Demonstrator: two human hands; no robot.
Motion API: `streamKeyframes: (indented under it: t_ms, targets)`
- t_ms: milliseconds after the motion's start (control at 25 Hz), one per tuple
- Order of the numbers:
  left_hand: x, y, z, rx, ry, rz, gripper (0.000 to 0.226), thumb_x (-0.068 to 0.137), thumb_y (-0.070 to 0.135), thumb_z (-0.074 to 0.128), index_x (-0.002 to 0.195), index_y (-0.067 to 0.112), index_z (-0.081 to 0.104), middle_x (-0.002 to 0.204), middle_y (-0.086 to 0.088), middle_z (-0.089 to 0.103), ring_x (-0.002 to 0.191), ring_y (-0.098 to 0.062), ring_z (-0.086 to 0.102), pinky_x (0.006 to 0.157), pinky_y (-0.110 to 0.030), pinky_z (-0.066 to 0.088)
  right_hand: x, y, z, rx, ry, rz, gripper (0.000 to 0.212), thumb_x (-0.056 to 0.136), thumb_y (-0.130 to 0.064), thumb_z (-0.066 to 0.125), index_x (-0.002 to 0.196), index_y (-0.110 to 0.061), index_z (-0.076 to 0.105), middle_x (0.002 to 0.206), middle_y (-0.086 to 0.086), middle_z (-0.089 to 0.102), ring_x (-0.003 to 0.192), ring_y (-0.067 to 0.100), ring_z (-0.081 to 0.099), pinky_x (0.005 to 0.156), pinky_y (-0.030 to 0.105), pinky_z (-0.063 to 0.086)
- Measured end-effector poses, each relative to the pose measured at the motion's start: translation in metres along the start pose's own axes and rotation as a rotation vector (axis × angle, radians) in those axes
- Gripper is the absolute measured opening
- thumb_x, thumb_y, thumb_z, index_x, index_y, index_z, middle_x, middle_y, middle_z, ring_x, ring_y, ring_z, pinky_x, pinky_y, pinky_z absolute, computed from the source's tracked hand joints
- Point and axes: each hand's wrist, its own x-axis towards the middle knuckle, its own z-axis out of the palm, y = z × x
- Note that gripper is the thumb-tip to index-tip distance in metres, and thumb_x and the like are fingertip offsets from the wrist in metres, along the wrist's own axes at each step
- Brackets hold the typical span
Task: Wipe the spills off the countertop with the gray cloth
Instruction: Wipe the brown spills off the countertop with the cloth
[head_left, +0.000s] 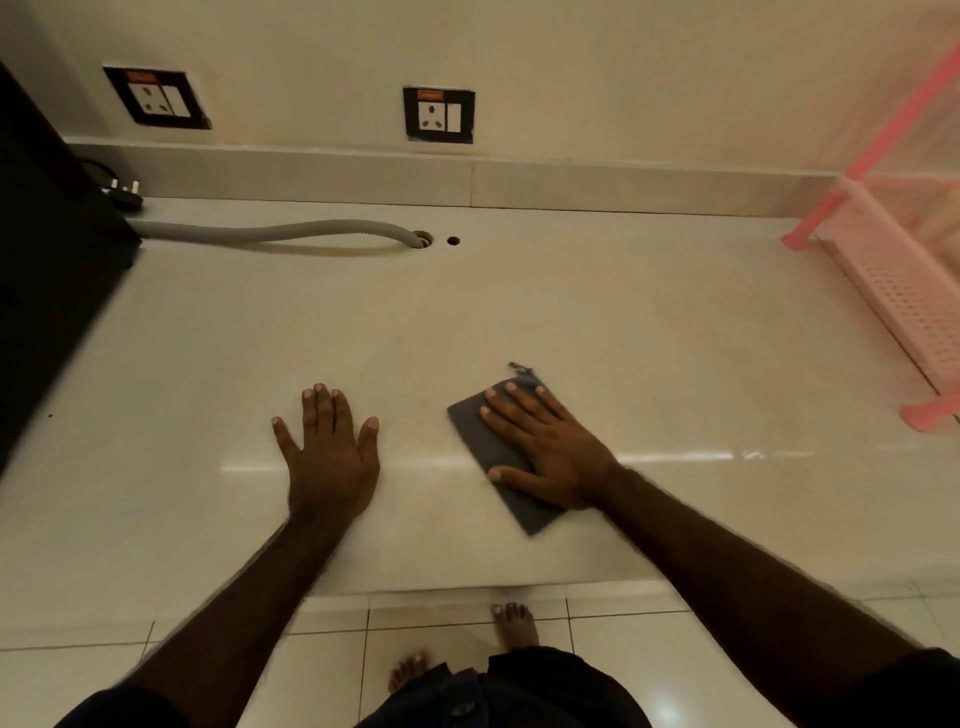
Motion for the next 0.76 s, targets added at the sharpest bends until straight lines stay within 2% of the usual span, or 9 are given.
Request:
streamKeyframes:
  t_ms: [120,280,400,560,760]
  targets:
    - [-0.001,-0.001,0.001,0.015,-0.01,0.006,0.082,0.101,0.06,0.0,0.162,0.006,0.01,0.173,-0.013,0.005,0.16,-0.025,-0.003,0.124,-0.063,-0.01,-0.041,0.037,0.003,0.041,0.029,0.316,0.091,0.101,-0.083,0.013,0.174,-0.029,0.007,0.182,-0.003,-0.001,0.169,0.02,-0.009,0.136,0.053,0.002]
    - [-0.002,-0.001,0.002,0.036,-0.008,0.015,0.084,0.101,0.061,0.002,0.162,0.005,0.012,0.172,-0.015,0.007,0.16,-0.027,0.0,0.123,-0.065,-0.01,-0.099,0.062,0.012,0.104,0.106,0.809,0.097,0.099,-0.084,0.012,0.174,-0.023,0.008,0.183,0.003,0.003,0.169,0.03,-0.003,0.135,0.052,-0.005]
    - [-0.003,0.0,0.001,0.041,0.012,0.018,0.084,0.101,0.06,0.004,0.161,0.003,0.017,0.172,-0.017,0.012,0.16,-0.029,0.005,0.123,-0.066,-0.009,-0.131,0.058,0.016,0.153,0.18,1.099,0.104,0.096,-0.085,0.009,0.173,-0.015,0.01,0.182,0.011,0.01,0.168,0.036,0.004,0.134,0.058,-0.001]
    - [-0.005,0.0,0.001,0.055,0.026,0.027,0.084,0.102,0.06,0.004,0.16,0.002,0.018,0.171,-0.019,0.015,0.16,-0.03,0.008,0.124,-0.066,-0.007,-0.112,0.077,0.005,0.198,0.21,1.234,0.113,0.091,-0.087,0.004,0.172,-0.009,0.009,0.181,0.015,0.008,0.167,0.039,0.004,0.133,0.063,0.001]
    - [-0.005,0.0,0.001,0.048,0.025,0.034,0.082,0.103,0.059,0.005,0.16,0.002,0.02,0.17,-0.019,0.017,0.16,-0.03,0.009,0.125,-0.064,-0.006,-0.032,0.109,-0.001,0.147,0.16,1.082,0.11,0.093,-0.087,0.004,0.172,-0.011,0.008,0.182,0.014,0.007,0.167,0.041,0.005,0.133,0.064,0.001]
